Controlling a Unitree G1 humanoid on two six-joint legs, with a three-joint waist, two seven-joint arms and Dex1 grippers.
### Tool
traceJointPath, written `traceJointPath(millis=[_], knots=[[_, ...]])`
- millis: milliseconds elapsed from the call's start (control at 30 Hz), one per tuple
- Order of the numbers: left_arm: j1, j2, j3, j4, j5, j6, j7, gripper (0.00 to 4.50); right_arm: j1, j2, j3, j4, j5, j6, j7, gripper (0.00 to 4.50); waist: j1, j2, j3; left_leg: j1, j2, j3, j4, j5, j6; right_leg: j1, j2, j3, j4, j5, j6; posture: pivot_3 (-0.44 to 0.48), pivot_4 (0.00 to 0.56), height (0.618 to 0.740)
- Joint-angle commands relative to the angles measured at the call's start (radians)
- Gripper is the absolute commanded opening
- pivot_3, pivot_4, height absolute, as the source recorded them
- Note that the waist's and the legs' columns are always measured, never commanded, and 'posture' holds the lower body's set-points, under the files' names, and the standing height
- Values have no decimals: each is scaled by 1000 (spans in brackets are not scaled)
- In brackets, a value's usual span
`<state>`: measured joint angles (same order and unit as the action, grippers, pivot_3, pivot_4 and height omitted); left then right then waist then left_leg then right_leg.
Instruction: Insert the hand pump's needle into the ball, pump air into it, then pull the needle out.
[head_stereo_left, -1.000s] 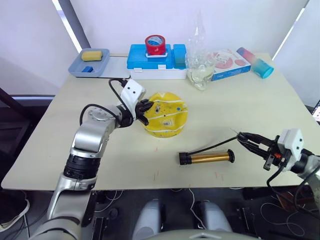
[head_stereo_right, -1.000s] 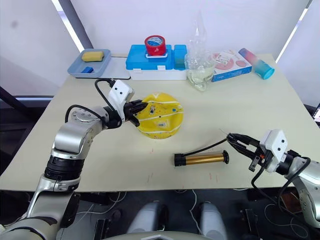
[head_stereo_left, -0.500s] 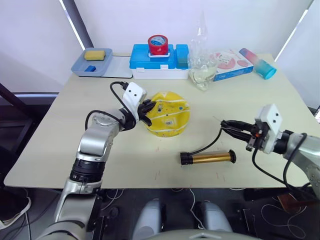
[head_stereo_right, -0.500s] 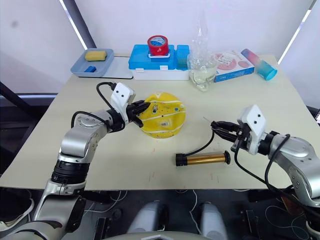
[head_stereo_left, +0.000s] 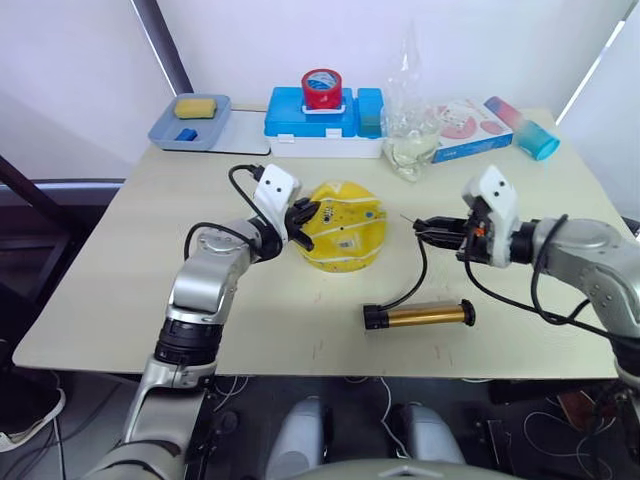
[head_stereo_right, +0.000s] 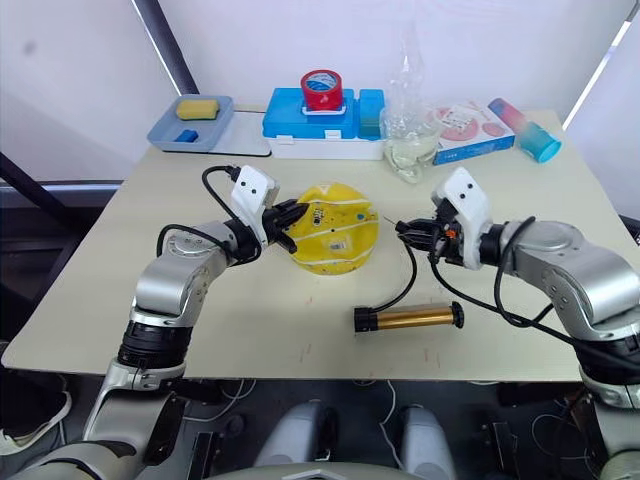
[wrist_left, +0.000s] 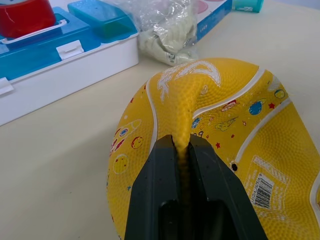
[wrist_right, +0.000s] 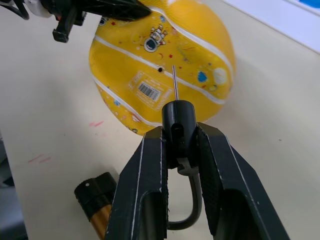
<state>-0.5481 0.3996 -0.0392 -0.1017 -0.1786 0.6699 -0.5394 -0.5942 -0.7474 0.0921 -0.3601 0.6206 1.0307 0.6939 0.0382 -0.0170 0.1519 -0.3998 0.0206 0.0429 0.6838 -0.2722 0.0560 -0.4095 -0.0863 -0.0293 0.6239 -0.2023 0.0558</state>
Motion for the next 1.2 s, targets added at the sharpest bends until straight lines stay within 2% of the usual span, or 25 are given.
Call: traceJointPath(millis=[33,433,967,1200], knots=[[-21,-23,-15,-13,-5,-14,10,137,-112,8,63,41,-3,128,1,319,0,0,0,0,0,0,0,0,0,0,0,0,0,0,0,0,150,737],[-8,-17,-16,-10,3,-21,14,137,-383,161,177,264,-39,373,-19,319,-3,0,0,-1,0,0,-1,0,0,-2,0,-1,0,0,0,0,150,737],[4,-17,-26,3,21,-30,20,137,-595,354,279,612,-169,374,-22,319,-23,1,0,-2,-4,-1,-1,0,0,-2,0,-1,1,2,3,0,150,737],[15,-23,-27,3,28,-35,24,137,-639,419,308,741,-223,340,-9,319,-23,1,0,-2,-4,-2,-1,0,0,-1,0,-2,0,2,4,0,150,737]])
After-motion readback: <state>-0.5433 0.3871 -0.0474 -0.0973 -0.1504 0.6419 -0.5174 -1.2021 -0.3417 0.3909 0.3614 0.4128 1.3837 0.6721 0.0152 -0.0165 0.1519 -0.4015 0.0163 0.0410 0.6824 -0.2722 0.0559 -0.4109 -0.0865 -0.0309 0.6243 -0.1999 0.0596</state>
